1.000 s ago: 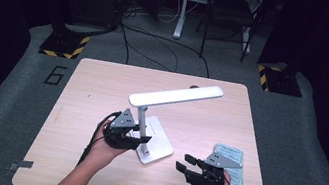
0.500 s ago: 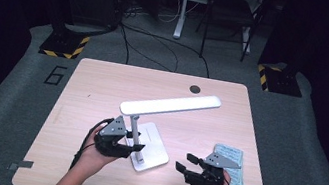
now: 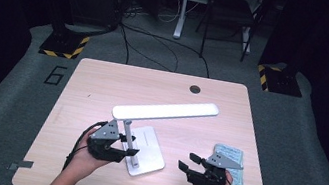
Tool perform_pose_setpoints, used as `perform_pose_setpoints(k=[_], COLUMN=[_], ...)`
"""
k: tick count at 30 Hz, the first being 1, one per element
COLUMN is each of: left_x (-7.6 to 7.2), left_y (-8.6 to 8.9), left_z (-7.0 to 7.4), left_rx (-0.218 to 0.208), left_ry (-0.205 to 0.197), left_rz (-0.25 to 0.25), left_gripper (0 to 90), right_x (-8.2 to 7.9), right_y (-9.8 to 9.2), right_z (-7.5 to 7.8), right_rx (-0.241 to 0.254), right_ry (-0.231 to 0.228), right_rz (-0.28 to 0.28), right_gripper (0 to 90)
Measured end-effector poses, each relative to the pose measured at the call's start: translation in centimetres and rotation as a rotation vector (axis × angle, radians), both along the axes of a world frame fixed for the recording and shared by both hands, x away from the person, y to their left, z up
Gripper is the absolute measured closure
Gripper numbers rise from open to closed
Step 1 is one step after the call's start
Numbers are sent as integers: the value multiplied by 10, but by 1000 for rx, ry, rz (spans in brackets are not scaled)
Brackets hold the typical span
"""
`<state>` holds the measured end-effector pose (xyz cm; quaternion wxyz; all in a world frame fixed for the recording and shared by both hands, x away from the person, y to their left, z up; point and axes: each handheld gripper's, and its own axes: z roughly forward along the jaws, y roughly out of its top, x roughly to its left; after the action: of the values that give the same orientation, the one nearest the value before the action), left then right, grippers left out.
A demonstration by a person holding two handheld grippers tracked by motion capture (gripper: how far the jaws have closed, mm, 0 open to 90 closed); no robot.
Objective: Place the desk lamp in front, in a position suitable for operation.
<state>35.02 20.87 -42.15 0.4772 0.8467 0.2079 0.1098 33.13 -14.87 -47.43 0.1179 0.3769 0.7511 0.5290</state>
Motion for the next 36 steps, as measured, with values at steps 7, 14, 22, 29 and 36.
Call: perform_pose_setpoints(k=[7, 14, 22, 29, 36], left_x=[-4, -7, -9, -12, -14], left_y=[12, 18, 20, 19, 21], left_z=[0, 11, 21, 25, 24], left_rx=[-19, -104, -154, -130, -121], left_ry=[21, 35, 51, 20, -5], left_rz=[15, 41, 75, 77, 50], left_gripper=[516, 488, 463, 505, 518], right_x=[1, 3, 3, 4, 4], right_y=[-5, -6, -7, -8, -17], right_z=[-2, -4, -5, -5, 1], right_rx=[-14, -13, -7, -14, -4], right_ry=[6, 9, 15, 11, 1], right_rz=[-22, -25, -29, -32, -66], right_gripper=[421, 424, 426, 426, 426])
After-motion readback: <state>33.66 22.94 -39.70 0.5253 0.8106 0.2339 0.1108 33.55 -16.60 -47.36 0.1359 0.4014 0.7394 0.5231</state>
